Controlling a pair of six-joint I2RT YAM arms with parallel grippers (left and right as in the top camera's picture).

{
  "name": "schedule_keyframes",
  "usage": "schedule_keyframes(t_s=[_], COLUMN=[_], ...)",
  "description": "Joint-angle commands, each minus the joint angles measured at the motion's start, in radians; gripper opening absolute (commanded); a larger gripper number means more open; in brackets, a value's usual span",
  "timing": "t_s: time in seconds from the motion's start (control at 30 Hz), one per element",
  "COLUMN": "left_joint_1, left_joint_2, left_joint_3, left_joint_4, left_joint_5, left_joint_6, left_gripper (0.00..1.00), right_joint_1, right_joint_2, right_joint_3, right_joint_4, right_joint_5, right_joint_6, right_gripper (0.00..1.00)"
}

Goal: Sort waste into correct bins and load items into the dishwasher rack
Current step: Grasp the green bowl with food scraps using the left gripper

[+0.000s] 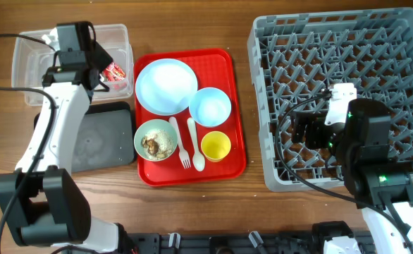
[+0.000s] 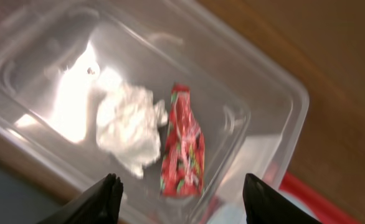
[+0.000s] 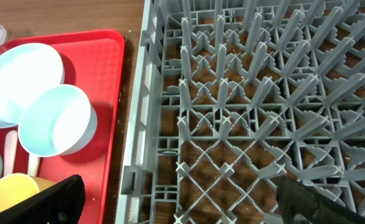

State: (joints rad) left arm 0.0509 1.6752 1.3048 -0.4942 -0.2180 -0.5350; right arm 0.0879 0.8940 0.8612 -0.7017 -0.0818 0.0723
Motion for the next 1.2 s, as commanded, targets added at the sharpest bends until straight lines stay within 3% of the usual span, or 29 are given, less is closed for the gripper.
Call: schedule_keyframes(t_s=[0.0, 0.13, 0.23, 0.33, 0.4, 0.5, 0.6, 0.77, 0.83, 1.0, 1.17], left_joint_1=[-0.1, -0.298, -0.432, -0.502, -0.51, -0.511, -0.516, -0.52, -0.52, -0.51, -0.422], left_joint_2=[-0.085, -0.071, -0.041, 0.025, 0.071, 0.136, 0.157, 0.158, 0.158, 0.135, 0.034], left_joint_3=[0.005, 0.003, -0.044, -0.107, -0.128, -0.129, -0.129, -0.135, -0.136, -0.086, 0.116], left_joint_4=[-0.183, -0.487, -0.5, -0.492, -0.475, -0.43, -0.385, -0.376, -0.376, -0.431, -0.622], left_joint_5=[0.096, 0.208, 0.206, 0.206, 0.207, 0.207, 0.212, 0.211, 0.21, 0.21, 0.206], left_joint_6=[0.06, 0.056, 0.056, 0.01, 0.003, 0.003, 0.003, 0.003, 0.003, 0.008, 0.071], left_gripper=[0.61, 0.61, 0.63, 0.59, 0.58, 0.47, 0.24, 0.18, 0.04, 0.04, 0.04], right_joint_1=[-0.003, -0.003, -0.003, -0.003, -0.003, -0.003, -0.003, -0.003, -0.003, -0.003, -0.003], right_joint_2=[0.0, 0.0, 0.0, 0.0, 0.0, 0.0, 0.0, 0.0, 0.0, 0.0, 0.0], right_joint_3=[0.025, 0.025, 0.025, 0.025, 0.025, 0.025, 0.025, 0.025, 0.025, 0.025, 0.025], right_joint_4=[0.0, -0.004, -0.004, -0.004, -0.004, -0.004, -0.003, -0.004, -0.003, -0.003, -0.003], right_joint_5=[-0.005, -0.005, -0.005, -0.006, -0.013, -0.017, -0.016, -0.016, -0.016, -0.016, -0.016], right_joint_6=[-0.017, -0.016, -0.017, -0.016, -0.016, -0.016, -0.017, -0.017, -0.017, -0.017, -0.017], right_gripper=[1.0, 1.0, 1.0, 1.0, 1.0, 1.0, 1.0, 1.0, 1.0, 1.0, 1.0])
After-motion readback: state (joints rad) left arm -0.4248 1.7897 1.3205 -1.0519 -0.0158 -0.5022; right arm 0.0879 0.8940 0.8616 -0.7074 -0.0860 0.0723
